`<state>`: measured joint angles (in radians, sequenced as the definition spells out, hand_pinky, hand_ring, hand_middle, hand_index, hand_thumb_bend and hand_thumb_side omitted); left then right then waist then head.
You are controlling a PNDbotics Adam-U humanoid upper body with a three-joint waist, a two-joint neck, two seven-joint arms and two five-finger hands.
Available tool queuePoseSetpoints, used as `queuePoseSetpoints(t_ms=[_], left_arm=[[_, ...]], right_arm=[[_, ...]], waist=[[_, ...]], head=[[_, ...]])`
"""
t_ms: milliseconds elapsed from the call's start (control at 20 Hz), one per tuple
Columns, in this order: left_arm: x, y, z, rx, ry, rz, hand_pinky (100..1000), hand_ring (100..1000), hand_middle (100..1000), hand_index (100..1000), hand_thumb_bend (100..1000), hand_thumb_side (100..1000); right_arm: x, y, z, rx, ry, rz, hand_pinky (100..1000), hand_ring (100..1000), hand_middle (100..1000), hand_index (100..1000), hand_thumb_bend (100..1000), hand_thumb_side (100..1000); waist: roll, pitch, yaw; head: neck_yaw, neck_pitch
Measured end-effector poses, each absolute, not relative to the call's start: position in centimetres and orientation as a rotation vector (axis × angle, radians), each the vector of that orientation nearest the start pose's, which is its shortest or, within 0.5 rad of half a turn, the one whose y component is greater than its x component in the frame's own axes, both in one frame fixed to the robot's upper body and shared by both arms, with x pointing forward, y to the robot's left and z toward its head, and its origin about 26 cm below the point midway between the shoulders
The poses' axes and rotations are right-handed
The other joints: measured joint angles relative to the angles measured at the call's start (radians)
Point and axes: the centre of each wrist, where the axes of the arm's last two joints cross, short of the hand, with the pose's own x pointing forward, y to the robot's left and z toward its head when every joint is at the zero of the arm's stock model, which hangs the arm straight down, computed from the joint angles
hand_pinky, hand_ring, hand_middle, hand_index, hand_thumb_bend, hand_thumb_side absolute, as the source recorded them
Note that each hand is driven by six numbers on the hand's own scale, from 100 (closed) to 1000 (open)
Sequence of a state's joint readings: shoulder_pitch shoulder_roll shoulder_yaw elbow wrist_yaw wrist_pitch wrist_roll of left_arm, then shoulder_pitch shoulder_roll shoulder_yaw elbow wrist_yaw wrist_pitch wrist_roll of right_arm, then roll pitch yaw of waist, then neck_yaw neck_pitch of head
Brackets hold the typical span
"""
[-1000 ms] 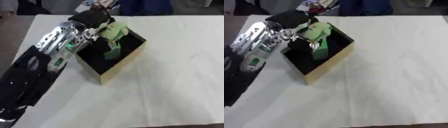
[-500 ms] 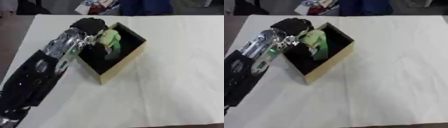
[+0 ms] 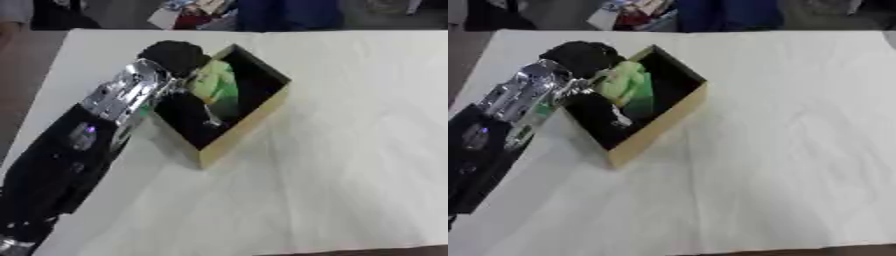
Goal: Pick up objects on the table and place them in the box.
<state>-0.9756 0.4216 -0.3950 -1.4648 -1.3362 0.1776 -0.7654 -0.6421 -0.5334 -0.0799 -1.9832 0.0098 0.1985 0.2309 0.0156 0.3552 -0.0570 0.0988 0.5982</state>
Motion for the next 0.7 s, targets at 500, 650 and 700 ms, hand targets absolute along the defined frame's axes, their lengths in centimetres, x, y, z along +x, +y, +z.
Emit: queuePoseSetpoints(t_ms=[500,650,700], left_arm=[[38.2,15.0,30.9,1.447,-1.287,-1.582,939,973,869,952,945,972],[36.5,15.2,32.7,1.474,-1.432,-1.467,924,953,854,942,931,1000],[35.8,15.4,33.2,1.483,-1.484,-1.424,924,953,854,942,931,1000]], right_arm=[[30.6,-27.5,32.6,-0.326,-2.314,0.723,954,963,619,913,430,995],[30.6,-27.5,32.5,-0.327,-2.314,0.721,954,963,619,912,430,996],[30.6,-27.6,32.5,-0.327,-2.314,0.720,954,963,619,912,430,996]], waist=[[0.000,0.000,0.000],[-0.004,0.000,0.002],[-0.005,0.000,0.002]], head=[[-0.004,0.007],[-0.005,0.007],[-0.005,0.007]])
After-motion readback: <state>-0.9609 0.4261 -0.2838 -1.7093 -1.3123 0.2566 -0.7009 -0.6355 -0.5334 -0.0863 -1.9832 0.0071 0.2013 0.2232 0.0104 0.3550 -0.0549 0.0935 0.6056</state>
